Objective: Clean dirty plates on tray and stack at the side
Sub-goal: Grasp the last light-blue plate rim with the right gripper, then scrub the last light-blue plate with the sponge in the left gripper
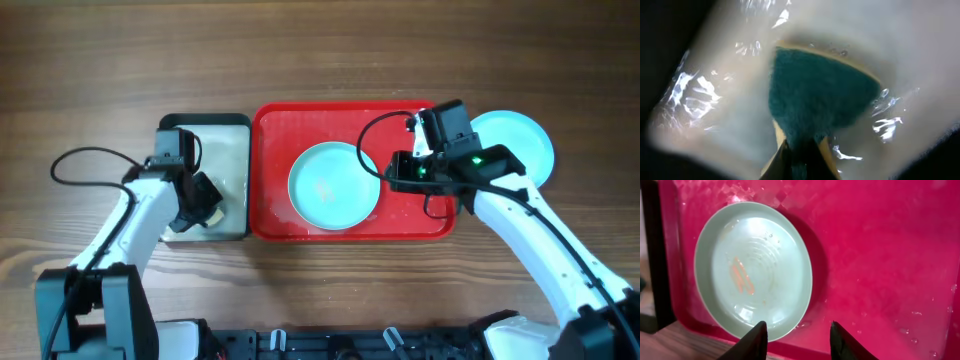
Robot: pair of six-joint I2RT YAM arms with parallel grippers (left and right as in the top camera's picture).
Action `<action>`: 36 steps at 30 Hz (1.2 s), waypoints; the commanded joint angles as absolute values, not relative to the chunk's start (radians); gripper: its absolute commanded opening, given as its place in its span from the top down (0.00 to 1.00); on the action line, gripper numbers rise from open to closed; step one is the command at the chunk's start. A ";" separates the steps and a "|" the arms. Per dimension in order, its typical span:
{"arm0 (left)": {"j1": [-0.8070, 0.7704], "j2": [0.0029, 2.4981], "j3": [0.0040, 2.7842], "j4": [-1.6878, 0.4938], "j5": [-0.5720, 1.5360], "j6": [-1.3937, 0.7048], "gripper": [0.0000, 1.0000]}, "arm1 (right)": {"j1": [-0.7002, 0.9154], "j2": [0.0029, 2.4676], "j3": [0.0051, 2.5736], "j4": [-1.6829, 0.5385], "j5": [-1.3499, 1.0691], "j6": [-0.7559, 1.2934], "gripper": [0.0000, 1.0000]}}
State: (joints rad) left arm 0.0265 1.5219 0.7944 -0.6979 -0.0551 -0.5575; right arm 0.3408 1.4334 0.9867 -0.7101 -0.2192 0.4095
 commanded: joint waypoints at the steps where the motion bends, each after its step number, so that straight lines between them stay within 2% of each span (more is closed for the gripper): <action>1: 0.030 1.514 0.947 -0.806 -0.061 -0.479 0.96 | 0.341 1.554 0.992 -0.684 -0.207 0.332 0.59; 4: 0.030 1.513 1.028 -0.891 -0.039 -0.469 0.96 | 0.341 1.697 0.992 -0.619 -0.275 0.288 0.59; 7: 0.021 1.513 1.094 -0.918 0.151 -0.398 0.96 | 0.341 1.782 0.993 -0.545 -0.271 0.300 0.60; 10: -0.034 1.513 1.110 -0.879 0.281 -0.399 0.96 | 0.341 1.793 0.992 -0.488 -0.274 0.328 0.86; 12: -0.157 1.522 1.110 -0.792 0.298 -0.424 0.96 | 0.341 1.798 0.992 -0.471 -0.267 0.370 0.96; 17: -0.373 1.621 1.110 -0.593 0.265 -0.568 0.96 | 0.341 1.877 0.990 -0.469 -0.267 0.397 0.96; 23: -0.545 1.923 1.110 -0.379 0.266 -0.651 0.96 | 0.341 1.880 0.989 -0.468 -0.267 0.397 0.96; 26: -0.559 1.947 1.110 -0.432 0.193 -0.699 0.96 | 0.341 1.880 0.989 -0.468 -0.267 0.397 0.96; 28: -0.556 1.946 1.115 -0.587 -0.076 -0.719 0.96 | 0.341 1.880 0.989 -0.468 -0.267 0.397 0.96; 32: -0.541 1.946 1.115 -0.754 -0.380 -0.719 0.96 | 0.341 1.880 0.989 -0.472 -0.267 0.403 0.96; 34: -0.522 1.946 1.115 -0.748 -0.356 -0.719 0.96 | 0.341 1.880 0.989 -0.472 -0.266 0.404 0.96; 36: -0.511 1.946 1.115 -0.700 -0.203 -0.712 0.96 | 0.341 1.880 0.989 -0.472 -0.266 0.403 0.96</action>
State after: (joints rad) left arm -0.5652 1.8893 1.1702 -0.7174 -0.1818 -0.7021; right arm 0.3473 1.8336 0.9997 -0.4576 -0.3321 0.3923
